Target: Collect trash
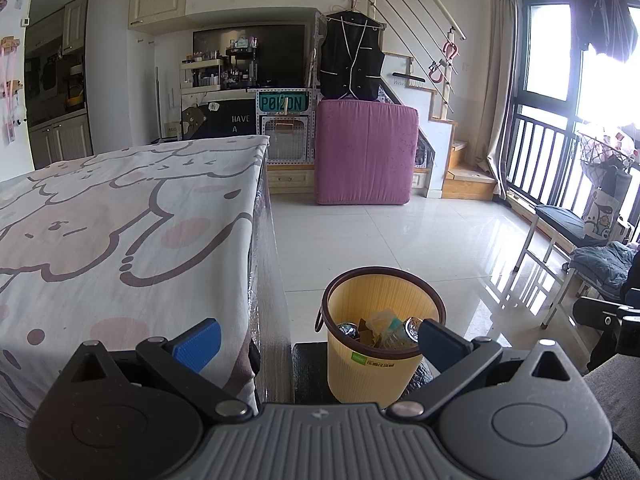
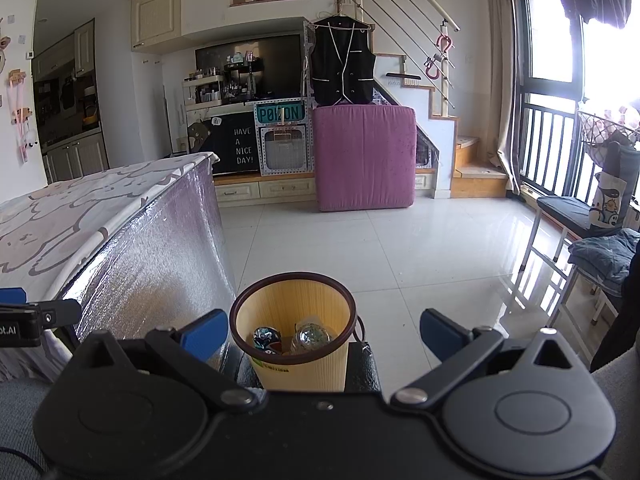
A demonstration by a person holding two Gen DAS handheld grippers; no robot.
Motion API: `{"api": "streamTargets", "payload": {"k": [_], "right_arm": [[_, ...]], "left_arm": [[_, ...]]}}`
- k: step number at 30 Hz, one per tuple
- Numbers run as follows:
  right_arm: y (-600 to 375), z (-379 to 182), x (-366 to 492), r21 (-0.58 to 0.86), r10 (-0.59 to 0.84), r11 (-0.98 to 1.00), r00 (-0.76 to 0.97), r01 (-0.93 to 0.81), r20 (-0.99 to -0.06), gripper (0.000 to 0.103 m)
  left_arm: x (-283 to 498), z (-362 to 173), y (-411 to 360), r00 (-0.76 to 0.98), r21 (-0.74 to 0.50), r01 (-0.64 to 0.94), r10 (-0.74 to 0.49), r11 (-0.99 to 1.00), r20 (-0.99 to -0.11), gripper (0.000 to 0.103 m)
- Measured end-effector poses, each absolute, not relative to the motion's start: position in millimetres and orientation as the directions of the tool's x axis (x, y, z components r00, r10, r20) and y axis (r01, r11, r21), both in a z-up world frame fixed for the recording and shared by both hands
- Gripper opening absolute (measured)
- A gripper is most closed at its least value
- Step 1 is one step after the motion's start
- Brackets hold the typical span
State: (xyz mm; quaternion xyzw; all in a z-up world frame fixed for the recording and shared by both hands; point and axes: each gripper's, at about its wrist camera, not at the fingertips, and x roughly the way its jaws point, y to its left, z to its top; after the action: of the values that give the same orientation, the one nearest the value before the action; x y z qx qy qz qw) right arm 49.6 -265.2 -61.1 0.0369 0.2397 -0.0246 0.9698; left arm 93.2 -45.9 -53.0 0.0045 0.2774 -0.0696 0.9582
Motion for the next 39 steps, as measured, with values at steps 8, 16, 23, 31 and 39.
{"api": "streamTargets", "payload": {"k": [8, 16, 23, 31, 39], "right_arm": [[-265.0, -61.9, 49.5, 0.059, -0.031, 0.996, 0.884, 0.066, -0.466, 0.103], [-265.6, -60.3, 48.7, 0.059, -0.031, 0.996, 0.885, 0.066, -0.464, 0.103], [-265.5, -56.5, 47.4, 0.058, -0.031, 0.996, 0.887, 0.065, -0.461, 0.103], [-264.6, -54.3, 46.5, 0.06, -0.032, 0.996, 0.887, 0.067, -0.46, 0.103], [-263.9, -54.6, 46.9, 0.062, -0.033, 0.996, 0.888, 0.069, -0.46, 0.103]], "left_arm": [[95.5, -52.4, -46.2, 0.836, -0.029, 0.134, -0.129, 0.991, -0.533, 0.103], [95.8, -53.1, -46.0, 0.837, -0.028, 0.135, -0.129, 0.991, -0.532, 0.103], [95.3, -53.1, -46.6, 0.837, -0.027, 0.135, -0.128, 0.991, -0.532, 0.103], [96.2, -52.7, -46.9, 0.837, -0.025, 0.135, -0.128, 0.991, -0.532, 0.103], [97.8, -53.0, -46.3, 0.838, -0.024, 0.136, -0.128, 0.99, -0.531, 0.103]]}}
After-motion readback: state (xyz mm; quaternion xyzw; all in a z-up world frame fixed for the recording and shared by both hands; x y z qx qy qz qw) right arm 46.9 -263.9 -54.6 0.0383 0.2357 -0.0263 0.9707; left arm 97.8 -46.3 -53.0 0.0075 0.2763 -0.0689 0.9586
